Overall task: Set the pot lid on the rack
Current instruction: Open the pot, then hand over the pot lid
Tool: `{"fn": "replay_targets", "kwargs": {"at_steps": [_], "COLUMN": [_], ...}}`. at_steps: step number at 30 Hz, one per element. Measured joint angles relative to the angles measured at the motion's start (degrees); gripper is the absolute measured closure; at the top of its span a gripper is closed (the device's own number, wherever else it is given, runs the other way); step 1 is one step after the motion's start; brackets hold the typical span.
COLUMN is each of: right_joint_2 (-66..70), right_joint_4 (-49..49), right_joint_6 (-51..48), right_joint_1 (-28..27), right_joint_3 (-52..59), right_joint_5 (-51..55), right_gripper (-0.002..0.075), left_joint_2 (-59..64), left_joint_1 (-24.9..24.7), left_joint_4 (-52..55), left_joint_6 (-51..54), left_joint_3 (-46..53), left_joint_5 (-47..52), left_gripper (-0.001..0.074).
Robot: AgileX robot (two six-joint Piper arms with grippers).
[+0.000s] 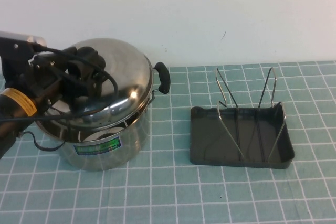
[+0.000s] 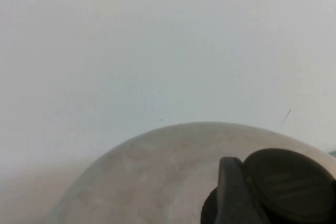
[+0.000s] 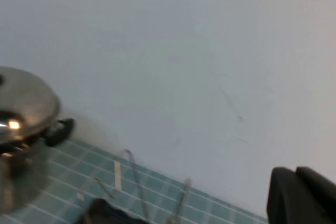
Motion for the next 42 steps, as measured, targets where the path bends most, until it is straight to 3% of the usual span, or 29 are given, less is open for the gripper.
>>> {"fn": "replay_targets", "kwargs": {"at_steps": [4, 10, 16, 20, 22, 29, 36, 42], "right_joint_2": [0.16, 4.25, 9.82, 13.47, 15.38, 17.74, 20.10, 29.75], "right_joint_4": [14.30, 36.48, 49.08, 53.97, 54.86, 55.38, 55.58, 55.69], "right_joint_6": [-5.71, -8.55, -15.62, -17.03, -18.35, -19.95, -17.05, -16.26], "right_joint_1": [0.00, 0.00, 0.00, 0.00, 0.00, 0.00, 0.30, 6.32], "right_joint_3": [-0.53, -2.34, -2.57, -2.67, -2.67, -2.67, -3.51, -9.37], "right_joint_5": [6.45, 22.48, 34.87, 36.87, 37.72, 37.83, 33.99, 32.81], "right_gripper": [0.0727, 0.0727, 0.0727, 0.0718, 0.0662, 0.0309, 0.0243, 0.0242], "left_joint_2": [-3.49, -13.44, -21.59, -25.26, -26.82, -31.29, -32.15, -30.20], "left_joint_1": [0.00, 0.00, 0.00, 0.00, 0.00, 0.00, 0.00, 0.00], "left_joint_4": [-0.13, -2.02, -1.60, -2.24, -2.73, -2.84, -0.66, 0.16], "left_joint_6": [-2.76, -4.70, -7.15, -11.16, -12.89, -16.03, -19.80, -20.30], "left_joint_3": [0.00, -0.21, -0.44, -0.44, -0.44, -0.44, -0.44, -0.44], "left_joint_5": [-3.17, -16.58, -19.78, -19.78, -19.78, -20.17, -20.74, -20.84], "left_gripper": [0.0402, 0.0402, 0.0402, 0.0402, 0.0402, 0.0402, 0.0402, 0.0402]}}
